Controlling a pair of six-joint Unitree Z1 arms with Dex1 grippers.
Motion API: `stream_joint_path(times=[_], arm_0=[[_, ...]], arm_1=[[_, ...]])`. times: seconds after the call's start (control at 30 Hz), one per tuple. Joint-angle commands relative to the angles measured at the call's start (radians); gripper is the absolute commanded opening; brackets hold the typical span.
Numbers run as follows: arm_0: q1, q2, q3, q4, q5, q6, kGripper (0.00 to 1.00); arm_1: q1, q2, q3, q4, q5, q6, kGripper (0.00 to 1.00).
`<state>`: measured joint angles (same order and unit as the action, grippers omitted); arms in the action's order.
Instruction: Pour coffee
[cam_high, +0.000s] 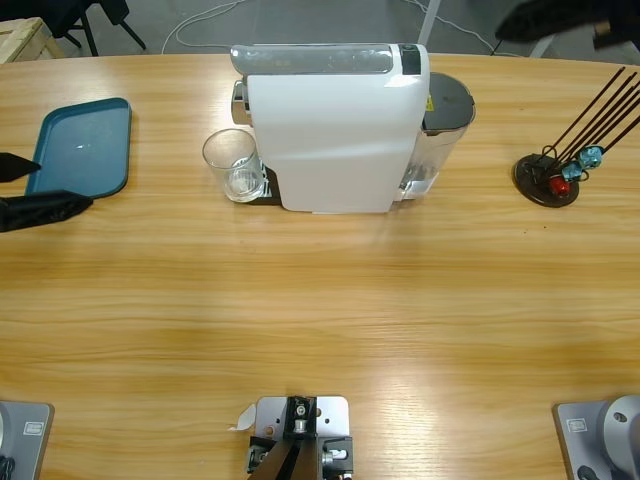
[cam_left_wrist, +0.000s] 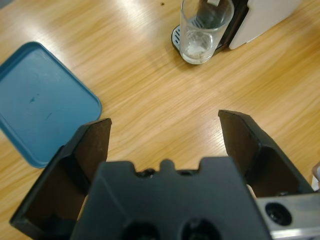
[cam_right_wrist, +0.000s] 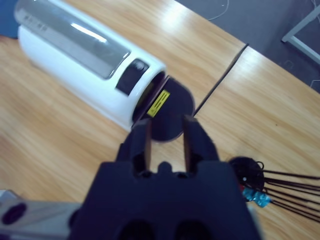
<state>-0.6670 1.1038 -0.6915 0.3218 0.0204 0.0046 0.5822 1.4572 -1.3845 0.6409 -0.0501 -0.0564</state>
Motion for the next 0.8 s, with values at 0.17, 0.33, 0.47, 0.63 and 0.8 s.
stream_joint_path(times=[0.17, 0.33, 0.47, 0.63, 0.8], arm_0=[[0.009, 0.053, 0.059, -0.047, 0.001, -0.016, 0.931], [0.009, 0.047, 0.06, -0.047, -0.002, -0.015, 0.967], [0.009, 0.038, 0.064, -0.048, 0.0, -0.015, 0.968], [0.009, 0.048, 0.063, -0.049, -0.002, -0.014, 0.968], [0.009, 0.055, 0.061, -0.049, -0.012, -0.014, 0.968]], arm_1=[[-0.005, 0.273, -0.329, 0.234, 0.014, -0.042, 0.0], [0.011, 0.374, -0.454, 0.331, 0.058, -0.042, 0.0], [0.016, 0.422, -0.496, 0.356, 0.061, -0.042, 0.0], [0.03, 0.467, -0.56, 0.394, 0.059, -0.043, 0.0], [0.067, 0.49, -0.596, 0.419, 0.049, -0.037, 0.0]])
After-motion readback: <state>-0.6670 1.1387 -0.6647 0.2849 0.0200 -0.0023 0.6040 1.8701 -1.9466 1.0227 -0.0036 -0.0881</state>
